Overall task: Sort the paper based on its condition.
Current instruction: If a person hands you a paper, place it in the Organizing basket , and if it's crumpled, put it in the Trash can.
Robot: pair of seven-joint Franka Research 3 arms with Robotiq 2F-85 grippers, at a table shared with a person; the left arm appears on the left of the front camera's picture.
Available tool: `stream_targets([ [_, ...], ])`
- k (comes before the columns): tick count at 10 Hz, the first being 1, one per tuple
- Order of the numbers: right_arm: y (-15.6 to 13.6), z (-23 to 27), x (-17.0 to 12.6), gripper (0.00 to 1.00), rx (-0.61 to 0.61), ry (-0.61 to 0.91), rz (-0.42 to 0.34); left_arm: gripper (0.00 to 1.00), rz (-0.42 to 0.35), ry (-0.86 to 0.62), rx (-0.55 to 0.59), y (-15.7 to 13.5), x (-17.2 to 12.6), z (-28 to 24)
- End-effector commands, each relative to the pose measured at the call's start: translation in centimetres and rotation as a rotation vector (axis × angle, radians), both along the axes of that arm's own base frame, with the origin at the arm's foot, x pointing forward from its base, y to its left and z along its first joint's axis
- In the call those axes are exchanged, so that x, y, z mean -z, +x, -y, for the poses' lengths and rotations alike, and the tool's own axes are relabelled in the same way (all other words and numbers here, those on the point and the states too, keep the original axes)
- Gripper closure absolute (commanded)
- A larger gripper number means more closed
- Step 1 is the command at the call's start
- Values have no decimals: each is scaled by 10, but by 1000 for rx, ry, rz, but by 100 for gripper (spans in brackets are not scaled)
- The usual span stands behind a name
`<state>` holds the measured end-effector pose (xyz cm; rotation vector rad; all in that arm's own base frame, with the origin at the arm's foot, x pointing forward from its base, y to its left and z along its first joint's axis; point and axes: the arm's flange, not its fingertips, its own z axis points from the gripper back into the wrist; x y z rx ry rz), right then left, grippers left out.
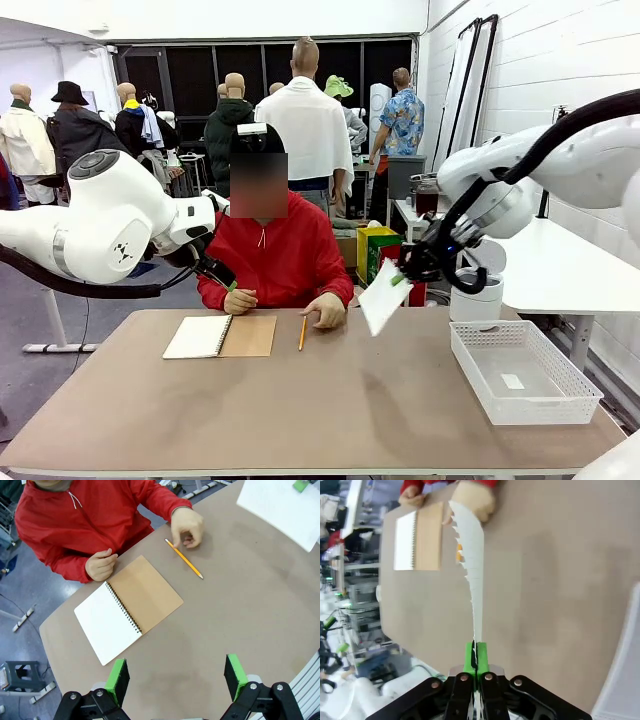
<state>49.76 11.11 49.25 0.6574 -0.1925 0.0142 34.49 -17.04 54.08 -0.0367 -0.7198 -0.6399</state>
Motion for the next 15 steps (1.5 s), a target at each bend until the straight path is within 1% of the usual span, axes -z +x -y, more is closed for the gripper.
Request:
stream_targets([
  [1, -26, 24, -8, 100, 23, -115, 102, 0, -3, -3, 1, 0, 1, -1],
  [2, -37, 36, -15, 100, 37, -162, 113, 0, -3, -3, 1, 0, 1, -1],
  [4, -44, 58, -22, 100, 85, -238, 120, 0, -3, -3, 1, 0, 1, -1],
  [6, -48, 59, -27, 100, 136, -298, 81, 0, -3, -3, 1, 0, 1, -1],
  [7, -42, 65, -27, 100, 62, -226, 126, 0, -3, -3, 1, 0, 1, -1],
  [13, -42, 65, -27, 100, 62, -226, 126, 0, -3, -3, 1, 0, 1, -1],
  [14, -43, 64, -28, 100, 75, -247, 116, 0, -3, -3, 1, 0, 1, -1],
  [15, -44, 74, -23, 100, 74, -240, 95, 0, -3, -3, 1, 0, 1, -1],
])
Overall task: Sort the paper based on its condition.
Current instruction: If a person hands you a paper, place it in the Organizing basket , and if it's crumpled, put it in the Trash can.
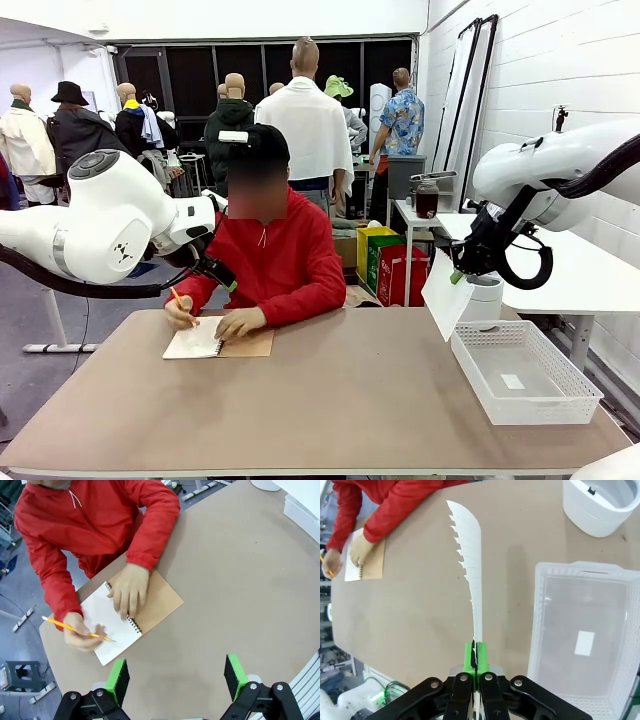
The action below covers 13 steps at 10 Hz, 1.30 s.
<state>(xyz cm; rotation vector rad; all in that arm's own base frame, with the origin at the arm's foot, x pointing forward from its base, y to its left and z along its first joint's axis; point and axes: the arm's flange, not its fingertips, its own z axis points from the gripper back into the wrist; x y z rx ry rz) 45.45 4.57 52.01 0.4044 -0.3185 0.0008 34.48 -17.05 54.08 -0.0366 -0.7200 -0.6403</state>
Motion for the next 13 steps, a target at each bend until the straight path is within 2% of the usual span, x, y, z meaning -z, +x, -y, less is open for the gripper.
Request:
stream_targets([
  [1, -9, 27, 19, 100, 12, 13, -44, 0, -3, -4, 1, 0, 1, -1],
  [3, -18, 43, 33, 100, 27, 11, -70, 0, -3, -4, 1, 0, 1, -1],
  [7, -31, 75, 65, 100, 37, -19, -56, 0, -3, -4, 1, 0, 1, -1],
  [13, -11, 106, 95, 100, 4, -62, -76, 0, -3, -4, 1, 0, 1, -1],
])
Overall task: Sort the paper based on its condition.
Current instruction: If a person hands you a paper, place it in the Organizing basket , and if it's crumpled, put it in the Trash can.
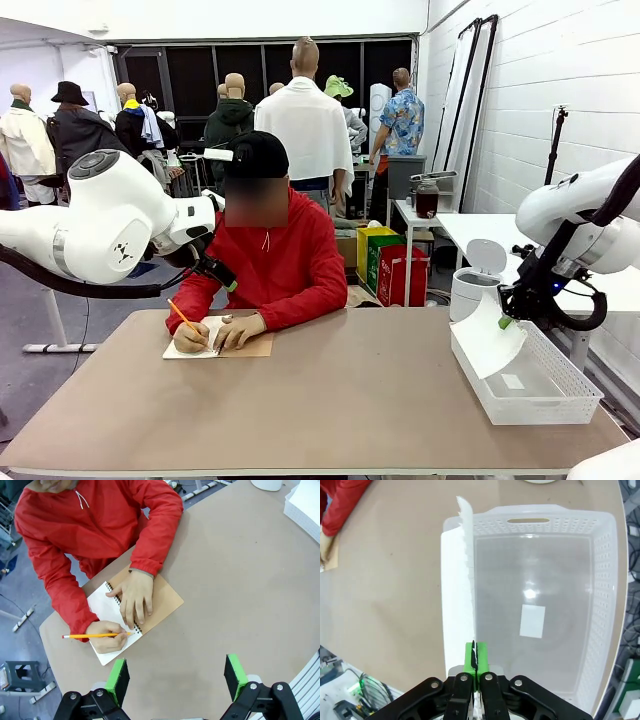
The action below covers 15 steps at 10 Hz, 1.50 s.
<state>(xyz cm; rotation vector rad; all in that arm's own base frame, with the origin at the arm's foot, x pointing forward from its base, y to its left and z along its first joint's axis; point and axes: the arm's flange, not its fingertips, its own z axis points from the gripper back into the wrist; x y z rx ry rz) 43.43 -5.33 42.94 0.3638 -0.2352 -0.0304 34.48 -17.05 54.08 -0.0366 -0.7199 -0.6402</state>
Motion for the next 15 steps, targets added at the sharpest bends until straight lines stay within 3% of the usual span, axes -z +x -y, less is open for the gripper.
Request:
stream_targets([
  [1, 12, 9, 9, 100, -13, -27, -4, 0, -3, -4, 1, 0, 1, -1],
  [8, 16, 25, 45, 100, 52, -80, -63, 0, -3, -4, 1, 0, 1, -1],
  [13, 16, 5, 61, 100, 72, -116, -169, 0, -3, -4, 1, 0, 1, -1],
  [15, 18, 0, 62, 61, 115, -203, -216, 0, -3, -4, 1, 0, 1, -1],
])
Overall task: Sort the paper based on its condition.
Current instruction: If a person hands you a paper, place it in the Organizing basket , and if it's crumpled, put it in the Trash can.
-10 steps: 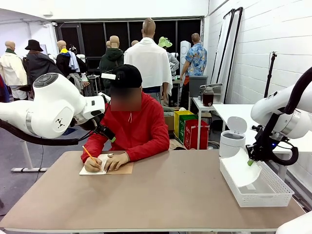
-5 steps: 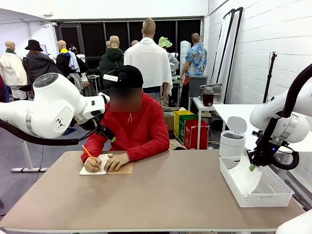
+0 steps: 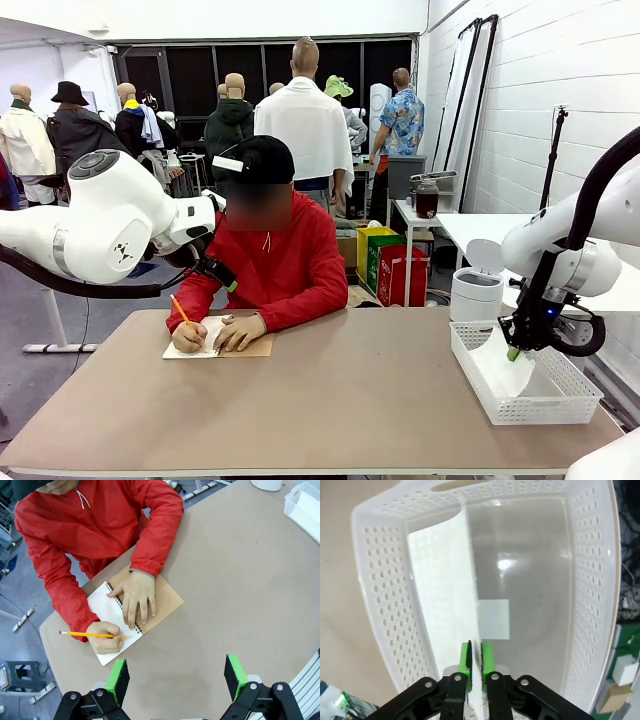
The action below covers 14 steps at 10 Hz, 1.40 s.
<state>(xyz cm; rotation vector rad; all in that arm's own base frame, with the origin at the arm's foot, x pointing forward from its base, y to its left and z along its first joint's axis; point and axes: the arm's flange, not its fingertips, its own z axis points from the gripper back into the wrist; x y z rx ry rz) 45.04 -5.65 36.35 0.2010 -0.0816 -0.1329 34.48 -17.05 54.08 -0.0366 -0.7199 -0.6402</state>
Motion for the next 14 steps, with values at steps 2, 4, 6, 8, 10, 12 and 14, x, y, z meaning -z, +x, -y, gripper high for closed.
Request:
stream_targets([
  [2, 2, -6, -8, 21, 26, -105, -64, 0, -3, -4, 1, 0, 1, -1],
  [4, 3, -10, -12, 0, 43, -133, -100, 0, -3, -4, 1, 0, 1, -1],
  [6, 3, -14, -15, 0, 57, -163, -132, 0, -3, -4, 1, 0, 1, -1],
  [8, 2, -18, -19, 0, 68, -204, -158, 0, -3, -4, 1, 0, 1, -1],
  [10, -1, -25, -26, 0, 68, -245, -175, 0, -3, -4, 1, 0, 1, -1],
  [12, -2, -29, -28, 0, 74, -264, -182, 0, -3, -4, 1, 0, 1, -1],
  [14, -2, -26, -24, 0, 56, -223, -167, 0, -3, -4, 1, 0, 1, -1],
])
